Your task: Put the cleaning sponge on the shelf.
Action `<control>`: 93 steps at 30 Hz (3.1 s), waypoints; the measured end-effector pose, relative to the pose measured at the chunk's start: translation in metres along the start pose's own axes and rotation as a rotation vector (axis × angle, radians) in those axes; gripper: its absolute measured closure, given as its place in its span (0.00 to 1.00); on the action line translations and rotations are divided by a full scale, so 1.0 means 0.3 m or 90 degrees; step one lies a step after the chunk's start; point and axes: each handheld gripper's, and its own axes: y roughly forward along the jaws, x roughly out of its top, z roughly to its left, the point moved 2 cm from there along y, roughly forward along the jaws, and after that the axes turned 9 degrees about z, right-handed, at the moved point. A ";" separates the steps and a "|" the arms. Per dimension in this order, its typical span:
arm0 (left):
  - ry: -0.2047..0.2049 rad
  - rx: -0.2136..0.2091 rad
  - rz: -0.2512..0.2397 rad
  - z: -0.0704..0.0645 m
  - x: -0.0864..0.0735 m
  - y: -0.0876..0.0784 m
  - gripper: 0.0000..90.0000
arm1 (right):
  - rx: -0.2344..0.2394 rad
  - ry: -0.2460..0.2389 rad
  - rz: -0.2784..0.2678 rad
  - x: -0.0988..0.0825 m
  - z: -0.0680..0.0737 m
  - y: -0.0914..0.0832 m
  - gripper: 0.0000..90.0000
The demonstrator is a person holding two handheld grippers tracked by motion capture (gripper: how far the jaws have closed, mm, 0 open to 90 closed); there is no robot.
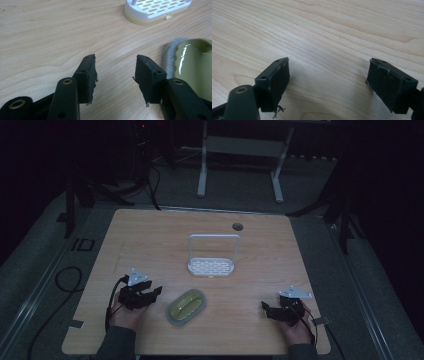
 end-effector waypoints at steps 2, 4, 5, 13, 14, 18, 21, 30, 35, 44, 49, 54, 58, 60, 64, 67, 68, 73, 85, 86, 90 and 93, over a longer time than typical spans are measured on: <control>-0.001 -0.008 0.003 -0.003 0.007 -0.006 0.59 | 0.000 -0.001 0.000 0.000 0.000 0.000 0.20; 0.002 -0.014 0.007 -0.005 0.013 -0.012 0.59 | 0.000 -0.001 0.000 0.000 0.000 0.000 0.20; 0.002 -0.019 0.008 -0.005 0.015 -0.013 0.59 | 0.000 -0.001 0.000 0.000 0.000 0.000 0.20; 0.022 -0.037 0.032 -0.024 0.036 -0.029 0.59 | 0.000 -0.001 0.000 0.000 0.000 0.000 0.20; 0.024 -0.038 0.033 -0.028 0.040 -0.029 0.59 | 0.000 -0.001 0.000 0.000 0.000 0.000 0.20; 0.036 -0.040 0.038 -0.043 0.057 -0.032 0.59 | 0.000 -0.001 0.000 0.000 0.000 0.000 0.20; 0.046 -0.041 0.044 -0.055 0.070 -0.031 0.59 | 0.000 -0.001 0.000 0.000 0.000 0.000 0.20; 0.061 -0.055 0.057 -0.090 0.119 -0.024 0.62 | 0.000 -0.001 0.000 0.000 0.000 0.000 0.20; 0.078 -0.065 0.067 -0.111 0.141 -0.021 0.61 | 0.000 -0.001 0.000 0.000 0.000 0.000 0.20; 0.111 -0.076 0.100 -0.149 0.167 -0.010 0.60 | 0.000 -0.001 0.000 0.000 0.000 0.000 0.20; 0.134 -0.080 0.125 -0.168 0.182 -0.005 0.62 | 0.000 -0.001 0.000 0.000 0.000 0.000 0.20; 0.147 -0.083 0.136 -0.182 0.191 -0.005 0.64 | 0.000 -0.001 0.000 0.000 0.000 0.000 0.20; 0.163 -0.085 0.156 -0.196 0.200 -0.005 0.64 | 0.000 0.000 0.000 0.000 0.000 0.000 0.20; 0.169 -0.087 0.163 -0.201 0.203 -0.005 0.65 | 0.000 -0.001 0.000 0.000 0.000 0.000 0.20; 0.181 -0.088 0.173 -0.211 0.210 -0.006 0.65 | 0.000 0.000 0.000 0.000 0.000 0.000 0.20; 0.192 -0.089 0.183 -0.218 0.218 -0.007 0.66 | 0.000 0.000 0.000 0.000 0.000 0.000 0.20; 0.195 -0.092 0.188 -0.222 0.220 -0.008 0.66 | 0.000 0.000 0.000 0.000 0.000 0.000 0.20; 0.209 -0.094 0.205 -0.231 0.232 -0.009 0.66 | 0.000 0.001 0.000 0.000 0.000 0.000 0.20; 0.219 -0.103 0.248 -0.254 0.258 -0.004 0.67 | 0.000 0.001 0.000 0.000 0.000 0.000 0.20; 0.220 -0.105 0.252 -0.256 0.259 -0.004 0.67 | 0.000 0.000 0.000 0.000 0.000 0.000 0.20; 0.225 -0.106 0.267 -0.265 0.263 -0.001 0.67 | 0.000 0.001 0.000 0.000 0.000 0.000 0.20; 0.229 -0.107 0.279 -0.270 0.266 0.002 0.67 | 0.000 0.001 0.000 0.000 0.000 0.000 0.20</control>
